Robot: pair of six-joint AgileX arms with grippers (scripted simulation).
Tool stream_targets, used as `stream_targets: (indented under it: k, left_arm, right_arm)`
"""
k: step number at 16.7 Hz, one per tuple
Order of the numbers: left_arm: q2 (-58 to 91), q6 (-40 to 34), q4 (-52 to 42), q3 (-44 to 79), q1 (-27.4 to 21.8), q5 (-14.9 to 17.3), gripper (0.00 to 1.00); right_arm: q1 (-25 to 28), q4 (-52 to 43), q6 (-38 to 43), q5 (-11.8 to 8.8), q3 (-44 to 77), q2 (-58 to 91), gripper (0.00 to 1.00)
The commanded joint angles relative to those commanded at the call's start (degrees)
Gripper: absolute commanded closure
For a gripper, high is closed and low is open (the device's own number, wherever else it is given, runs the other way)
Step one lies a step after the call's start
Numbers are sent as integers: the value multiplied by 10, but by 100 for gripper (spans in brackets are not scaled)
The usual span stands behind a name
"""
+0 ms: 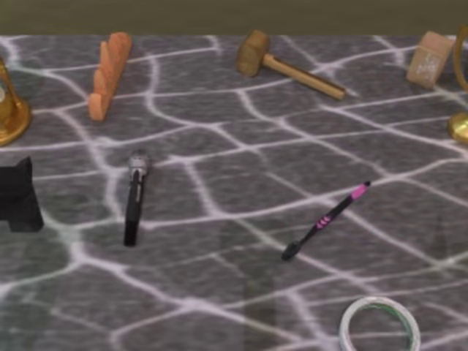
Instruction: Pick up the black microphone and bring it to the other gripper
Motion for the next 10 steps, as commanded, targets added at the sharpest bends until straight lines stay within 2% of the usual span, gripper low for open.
stream_targets:
  k: [10]
  left_arm:
    - [587, -83, -270, 383, -92, -1, 0]
  right_arm:
    - [0, 0, 0, 0, 0, 0, 0]
